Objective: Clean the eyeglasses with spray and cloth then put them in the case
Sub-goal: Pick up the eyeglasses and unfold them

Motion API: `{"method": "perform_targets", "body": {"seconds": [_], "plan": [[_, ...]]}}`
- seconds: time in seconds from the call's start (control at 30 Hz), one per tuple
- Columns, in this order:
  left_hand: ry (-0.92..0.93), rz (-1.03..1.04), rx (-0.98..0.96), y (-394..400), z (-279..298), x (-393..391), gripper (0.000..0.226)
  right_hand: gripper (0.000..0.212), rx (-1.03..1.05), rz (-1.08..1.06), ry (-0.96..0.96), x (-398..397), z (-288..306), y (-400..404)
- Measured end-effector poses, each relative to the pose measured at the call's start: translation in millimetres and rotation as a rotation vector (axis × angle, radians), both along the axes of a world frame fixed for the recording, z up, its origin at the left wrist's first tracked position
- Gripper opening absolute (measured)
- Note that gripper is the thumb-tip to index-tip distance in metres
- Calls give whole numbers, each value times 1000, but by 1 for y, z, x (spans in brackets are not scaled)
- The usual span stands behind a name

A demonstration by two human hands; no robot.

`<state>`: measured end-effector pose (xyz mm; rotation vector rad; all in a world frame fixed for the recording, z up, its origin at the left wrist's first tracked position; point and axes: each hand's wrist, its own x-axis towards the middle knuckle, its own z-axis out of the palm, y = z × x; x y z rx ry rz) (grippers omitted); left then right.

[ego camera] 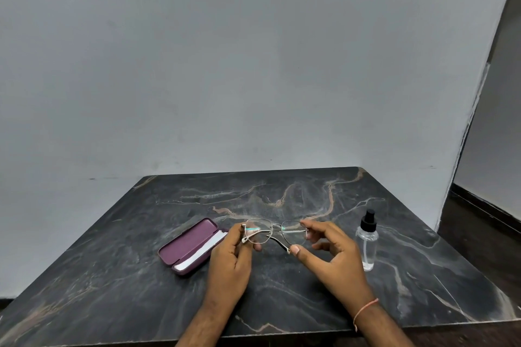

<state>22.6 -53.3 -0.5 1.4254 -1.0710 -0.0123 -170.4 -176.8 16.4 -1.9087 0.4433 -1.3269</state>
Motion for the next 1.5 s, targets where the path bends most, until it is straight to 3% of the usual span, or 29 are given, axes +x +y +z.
{"method": "perform_targets", "body": {"seconds": [0.33,0.9,1.03,1.23,1.5], "plan": [[-205,172,80,8,4,-4,24,52,25,5,-71,1,-2,2],[-244,242,160,6,5,-10,24,54,90,45,-56,0,5,7],[-204,228,155,6,5,-10,19,57,89,31,-32,-1,7,10],[-94,92,22,6,8,-10,43,57,97,11,-8,-1,6,10],[36,-53,-58,7,11,-8,36,58,106,10,-12,0,3,9]]}}
